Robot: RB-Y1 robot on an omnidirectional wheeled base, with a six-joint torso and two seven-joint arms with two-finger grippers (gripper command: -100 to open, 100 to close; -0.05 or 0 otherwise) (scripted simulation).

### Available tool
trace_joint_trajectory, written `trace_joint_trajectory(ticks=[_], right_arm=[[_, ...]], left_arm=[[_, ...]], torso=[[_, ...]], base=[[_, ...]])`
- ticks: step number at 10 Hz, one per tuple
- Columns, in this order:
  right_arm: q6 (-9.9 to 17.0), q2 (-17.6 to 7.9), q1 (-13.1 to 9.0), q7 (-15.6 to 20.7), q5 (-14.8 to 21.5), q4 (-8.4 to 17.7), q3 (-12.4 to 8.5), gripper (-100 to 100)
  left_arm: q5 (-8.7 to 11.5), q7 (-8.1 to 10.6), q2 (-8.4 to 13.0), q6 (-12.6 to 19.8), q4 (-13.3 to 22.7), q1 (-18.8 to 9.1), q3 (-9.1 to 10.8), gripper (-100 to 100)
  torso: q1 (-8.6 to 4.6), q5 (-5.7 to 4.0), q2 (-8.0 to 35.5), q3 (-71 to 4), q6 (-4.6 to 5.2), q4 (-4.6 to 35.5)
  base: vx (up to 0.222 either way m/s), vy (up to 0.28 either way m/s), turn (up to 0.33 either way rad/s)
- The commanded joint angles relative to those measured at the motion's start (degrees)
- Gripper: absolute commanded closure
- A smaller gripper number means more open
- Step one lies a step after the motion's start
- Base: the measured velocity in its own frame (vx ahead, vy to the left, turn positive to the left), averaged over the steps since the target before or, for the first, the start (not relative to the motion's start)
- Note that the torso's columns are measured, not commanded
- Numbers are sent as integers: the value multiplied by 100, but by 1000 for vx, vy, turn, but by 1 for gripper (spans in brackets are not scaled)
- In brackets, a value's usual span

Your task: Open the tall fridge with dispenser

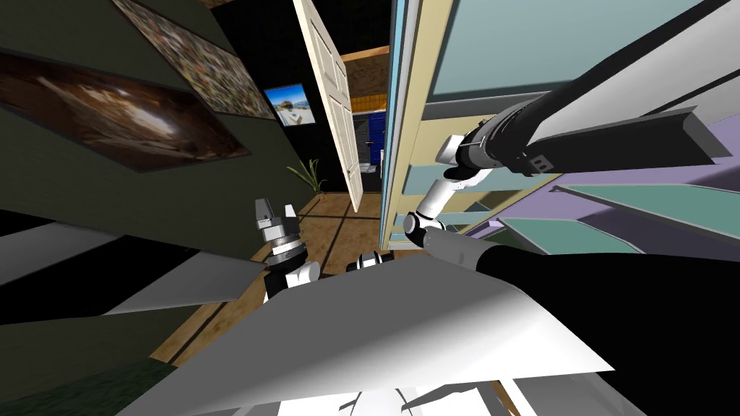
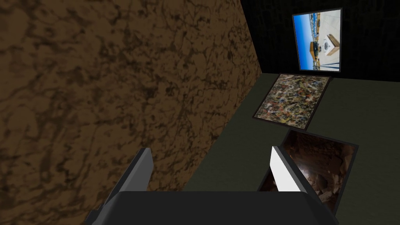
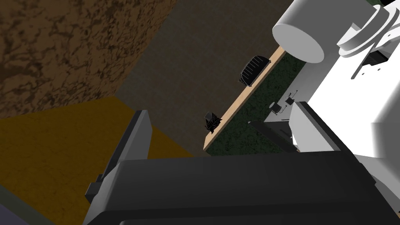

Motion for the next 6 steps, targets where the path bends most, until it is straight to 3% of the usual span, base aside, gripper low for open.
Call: trace_joint_trajectory(ticks=[1,6], right_arm=[[36,-10,-17,-2,4,5,4,0],[32,-9,-15,-2,4,4,4,0]], left_arm=[[0,0,0,0,0,0,0,0],[0,0,0,0,0,0,0,0]], torso=[[-2,-2,-1,0,0,-1],[-2,-1,-3,-2,0,-1]], base=[[0,0,0],[0,0,0]])
